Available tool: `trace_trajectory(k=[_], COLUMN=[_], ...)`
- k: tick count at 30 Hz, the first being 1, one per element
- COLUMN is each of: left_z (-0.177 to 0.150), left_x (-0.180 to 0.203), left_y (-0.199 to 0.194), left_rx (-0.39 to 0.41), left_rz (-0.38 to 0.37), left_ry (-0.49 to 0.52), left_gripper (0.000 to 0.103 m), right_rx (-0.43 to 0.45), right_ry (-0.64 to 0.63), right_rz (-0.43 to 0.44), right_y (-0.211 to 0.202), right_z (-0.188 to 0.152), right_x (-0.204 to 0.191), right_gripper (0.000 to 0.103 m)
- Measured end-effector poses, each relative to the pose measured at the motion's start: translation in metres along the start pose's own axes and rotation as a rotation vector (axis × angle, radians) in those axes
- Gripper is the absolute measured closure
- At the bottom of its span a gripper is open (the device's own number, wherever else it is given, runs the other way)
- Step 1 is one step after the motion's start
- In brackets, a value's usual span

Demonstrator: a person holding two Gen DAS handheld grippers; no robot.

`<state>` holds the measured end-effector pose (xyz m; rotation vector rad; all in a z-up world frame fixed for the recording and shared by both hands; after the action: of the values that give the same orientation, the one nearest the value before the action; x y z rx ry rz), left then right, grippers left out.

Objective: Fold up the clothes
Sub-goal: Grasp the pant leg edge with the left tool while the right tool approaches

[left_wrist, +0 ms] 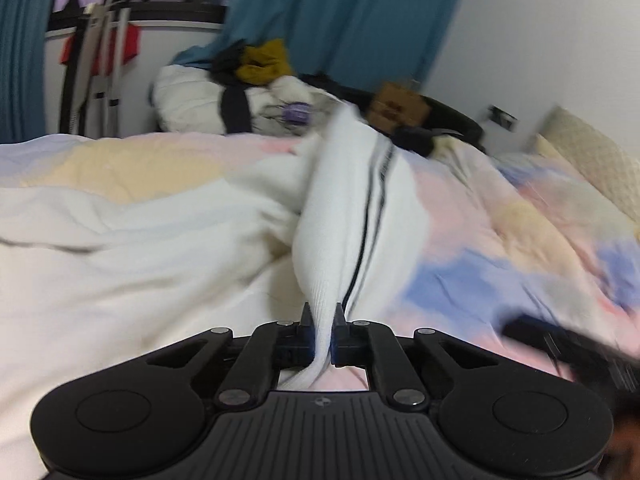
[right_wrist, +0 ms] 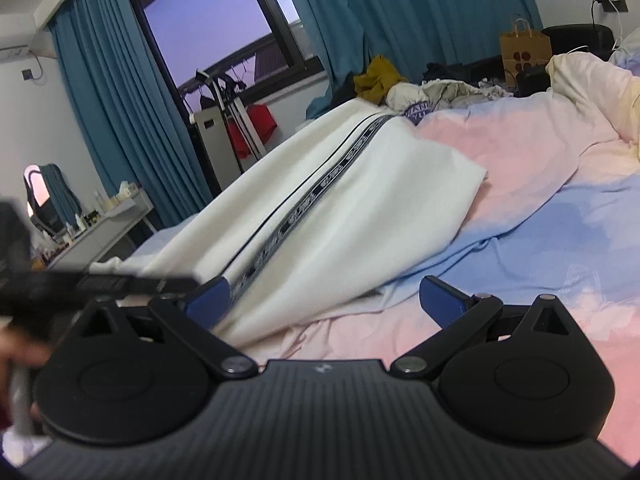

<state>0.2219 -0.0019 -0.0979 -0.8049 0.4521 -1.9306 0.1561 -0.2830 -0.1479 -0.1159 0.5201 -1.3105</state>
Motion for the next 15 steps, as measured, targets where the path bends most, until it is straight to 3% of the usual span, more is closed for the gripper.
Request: trace_trajectory(k=[5, 8, 15], left_z=[-0.073, -0.115, -0.125], left_x=[0.014, 0.004, 0.003], left_y=[-0.038, -0.034, -0.026], left_rx=[-0.044, -0.062, -0.068], left_rz=[-0.011, 0.006, 0.028], left_ry=[-0.012, -0.113, -0.14], left_gripper=[0.097, 0.097, 0.096], right_rx=[0.042, 0.068, 0.067], right_ry=[0.028, 0.028, -0.08], right_rz=[0.012, 0.02, 0.029], right_y=[-0.011, -0.015, 0.018], right_z=[0.006, 0.01, 0.024], right_x=[0.002, 0.001, -0.017], right_gripper=[0.0, 0.0, 0.0])
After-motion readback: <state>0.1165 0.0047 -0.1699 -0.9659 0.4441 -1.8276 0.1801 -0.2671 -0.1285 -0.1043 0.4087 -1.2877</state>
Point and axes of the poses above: each gripper's, at about its wrist camera, not at the fingertips, and y roughly the way its jaws point, x to its right, z to its top, the point moved 5 cm from there along y, roughly the way its jaws point, and after that the axes turned 8 degrees about -y, right-handed, at the moved point
